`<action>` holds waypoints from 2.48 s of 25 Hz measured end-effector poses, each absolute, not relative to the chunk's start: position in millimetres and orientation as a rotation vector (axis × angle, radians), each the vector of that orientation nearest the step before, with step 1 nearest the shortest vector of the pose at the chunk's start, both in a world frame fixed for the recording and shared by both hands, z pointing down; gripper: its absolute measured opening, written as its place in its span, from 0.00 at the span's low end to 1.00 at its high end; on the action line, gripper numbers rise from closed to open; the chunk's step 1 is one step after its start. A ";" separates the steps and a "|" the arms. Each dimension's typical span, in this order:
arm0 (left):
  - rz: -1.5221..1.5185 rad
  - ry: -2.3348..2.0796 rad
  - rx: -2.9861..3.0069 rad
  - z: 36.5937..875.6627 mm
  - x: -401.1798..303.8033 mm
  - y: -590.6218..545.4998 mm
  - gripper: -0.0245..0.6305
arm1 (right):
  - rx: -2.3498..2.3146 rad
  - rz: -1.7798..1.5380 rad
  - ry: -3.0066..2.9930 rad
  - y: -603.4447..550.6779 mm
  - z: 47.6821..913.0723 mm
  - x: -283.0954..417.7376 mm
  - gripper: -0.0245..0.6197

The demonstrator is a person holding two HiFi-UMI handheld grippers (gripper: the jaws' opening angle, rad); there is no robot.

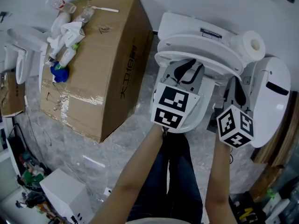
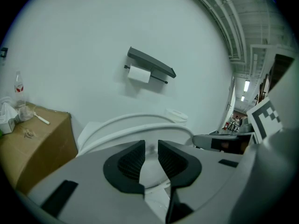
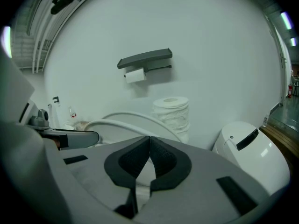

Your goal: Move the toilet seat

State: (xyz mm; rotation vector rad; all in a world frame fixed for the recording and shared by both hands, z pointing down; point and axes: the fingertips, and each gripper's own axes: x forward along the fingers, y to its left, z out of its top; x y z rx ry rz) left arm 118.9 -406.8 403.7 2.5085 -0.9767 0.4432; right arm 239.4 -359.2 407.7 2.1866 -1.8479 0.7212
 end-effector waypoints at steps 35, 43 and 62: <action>0.429 -1.012 2.481 410.0 113.2 -407.0 0.19 | 2.145 0.577 -1.881 -385.2 406.5 236.8 0.06; 0.419 -1.031 2.468 410.0 100.4 -390.7 0.19 | 2.116 0.566 -1.926 -367.3 401.5 214.9 0.06; 0.382 -1.097 2.470 385.9 62.0 -319.3 0.12 | 2.100 0.561 -1.963 -297.9 379.3 174.4 0.06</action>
